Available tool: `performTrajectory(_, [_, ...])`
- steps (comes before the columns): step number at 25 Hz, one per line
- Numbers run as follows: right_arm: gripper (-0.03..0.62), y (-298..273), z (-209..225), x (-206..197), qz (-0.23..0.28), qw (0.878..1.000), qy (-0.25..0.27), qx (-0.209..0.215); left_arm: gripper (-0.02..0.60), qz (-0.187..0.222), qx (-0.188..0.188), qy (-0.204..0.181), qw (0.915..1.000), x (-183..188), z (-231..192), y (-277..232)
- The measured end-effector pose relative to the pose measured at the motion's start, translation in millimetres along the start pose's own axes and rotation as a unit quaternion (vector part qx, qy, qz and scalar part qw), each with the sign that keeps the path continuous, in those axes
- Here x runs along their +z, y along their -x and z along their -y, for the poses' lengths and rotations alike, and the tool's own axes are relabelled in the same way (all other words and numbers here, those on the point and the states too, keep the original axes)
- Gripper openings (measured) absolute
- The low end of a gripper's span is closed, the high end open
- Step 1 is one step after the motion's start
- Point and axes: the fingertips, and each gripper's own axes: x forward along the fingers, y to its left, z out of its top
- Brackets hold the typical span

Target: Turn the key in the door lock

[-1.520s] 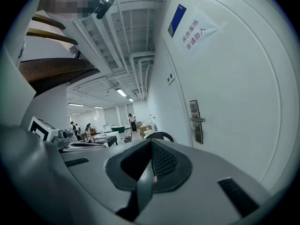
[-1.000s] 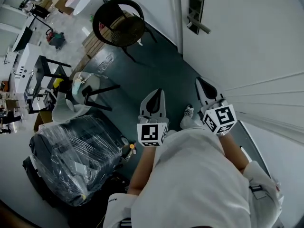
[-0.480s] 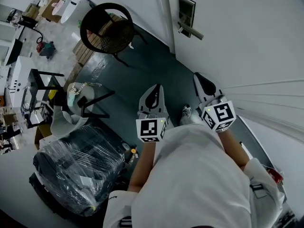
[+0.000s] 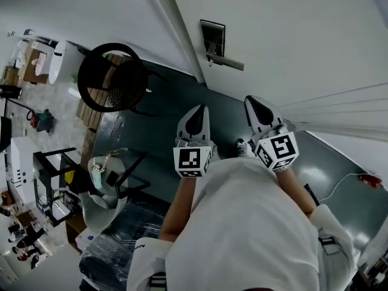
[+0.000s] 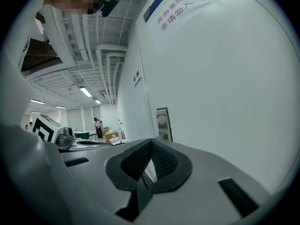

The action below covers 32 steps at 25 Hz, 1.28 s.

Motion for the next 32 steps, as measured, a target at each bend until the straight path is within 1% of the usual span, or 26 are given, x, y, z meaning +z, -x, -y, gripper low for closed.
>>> performTrajectory(4, [-0.008,-15,2,14,0.013,0.999,-0.006,-0.053,0.009,-0.007,-0.046,-0.016,0.9988,13,-20,-28])
performTrajectory(9, [-0.008,-30,1,17,0.018,0.995,-0.006,-0.102,0.009,-0.02,-0.093,-0.028,0.9951,13,-39,-53])
performTrajectory(14, [-0.008,-28,-1,18,0.022,0.987,-0.012,-0.159,0.009,-0.047,-0.127,-0.035,0.9902,2,-45,-70])
performTrajectory(19, [-0.008,-23,0,8,0.019,0.978,-0.017,-0.208,0.009,-0.068,-0.157,-0.037,0.9845,-13,-45,-91])
performTrajectory(21, [-0.008,-23,0,4,0.015,0.976,-0.018,-0.217,0.009,-0.076,-0.158,-0.035,0.984,-18,-47,-102])
performTrajectory(24, [-0.008,-30,-5,3,0.009,0.978,-0.011,-0.207,0.009,-0.083,-0.134,-0.028,0.9871,-23,-55,-116])
performTrajectory(26, [-0.008,-36,-5,7,0.01,0.98,-0.006,-0.2,0.011,-0.086,-0.124,-0.032,0.988,-24,-57,-126])
performTrajectory(27, [-0.008,-38,-3,8,0.011,0.98,-0.005,-0.197,0.027,-0.088,-0.123,-0.035,0.9878,-26,-56,-130])
performTrajectory(29, [-0.008,-41,-1,11,0.013,0.981,-0.002,-0.193,0.085,-0.097,-0.122,-0.035,0.9872,-31,-53,-138])
performTrajectory(30, [-0.008,-41,1,12,0.012,0.981,0.001,-0.191,0.1,-0.102,-0.117,-0.032,0.9873,-35,-52,-140])
performTrajectory(32, [-0.008,-42,2,15,0.008,0.982,0.008,-0.186,0.104,-0.111,-0.102,-0.022,0.9883,-44,-52,-146])
